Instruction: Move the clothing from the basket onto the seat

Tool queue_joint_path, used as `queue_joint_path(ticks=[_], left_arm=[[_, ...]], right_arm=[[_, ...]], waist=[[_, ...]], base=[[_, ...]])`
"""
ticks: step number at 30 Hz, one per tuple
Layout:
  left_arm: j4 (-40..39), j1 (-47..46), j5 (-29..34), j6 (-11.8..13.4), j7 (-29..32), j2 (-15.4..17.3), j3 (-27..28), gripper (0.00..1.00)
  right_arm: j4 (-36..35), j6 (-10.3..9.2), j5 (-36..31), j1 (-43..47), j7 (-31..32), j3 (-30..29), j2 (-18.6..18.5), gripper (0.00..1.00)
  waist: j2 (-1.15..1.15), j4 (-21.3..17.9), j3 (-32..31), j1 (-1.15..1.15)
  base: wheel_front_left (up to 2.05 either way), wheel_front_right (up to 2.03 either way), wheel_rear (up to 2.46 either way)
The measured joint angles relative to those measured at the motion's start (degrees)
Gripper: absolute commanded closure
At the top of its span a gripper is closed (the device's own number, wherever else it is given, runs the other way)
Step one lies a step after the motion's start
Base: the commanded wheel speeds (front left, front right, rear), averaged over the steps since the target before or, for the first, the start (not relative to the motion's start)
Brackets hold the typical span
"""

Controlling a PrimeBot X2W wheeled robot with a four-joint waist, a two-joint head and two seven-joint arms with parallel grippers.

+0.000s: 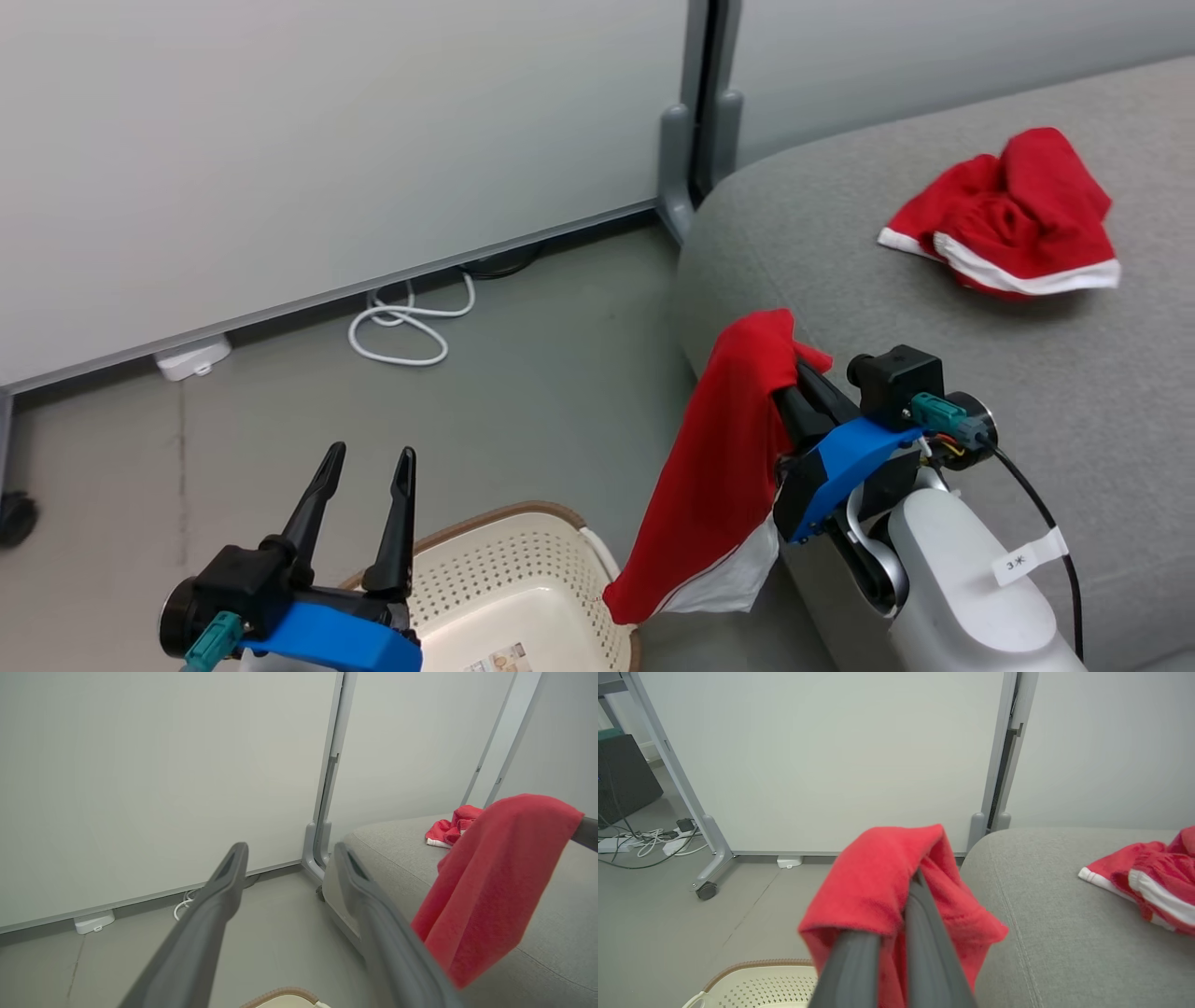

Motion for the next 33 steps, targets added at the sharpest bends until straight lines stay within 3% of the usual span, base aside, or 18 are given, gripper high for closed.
queue_joint_path(ticks=[8,21,33], left_arm=[[0.65,0.09,2.35,-1.69,-0.01,-1.23,1.05,0.00],[1.79,-1.46,3.66,-2.35,0.00,-1.22,-0.12,0.00],[3.41,-5.15,2.36,-2.44,-0.01,0.18,-4.05,0.00]], right_arm=[[-3.50,0.01,0.11,1.23,0.93,-0.14,0.00,1.00],[-5.94,0.01,0.41,2.61,0.74,-1.60,0.00,1.00],[-8.18,0.00,0.08,4.31,0.68,-4.30,-0.02,1.00]], waist=[[0.00,-6.42,0.89,0.00],[0.00,-16.73,2.75,0.00],[0.00,-17.83,4.53,0.00]], base=[[0.00,0.00,0.00],[0.00,0.00,0.00],[0.00,0.00,0.00]])
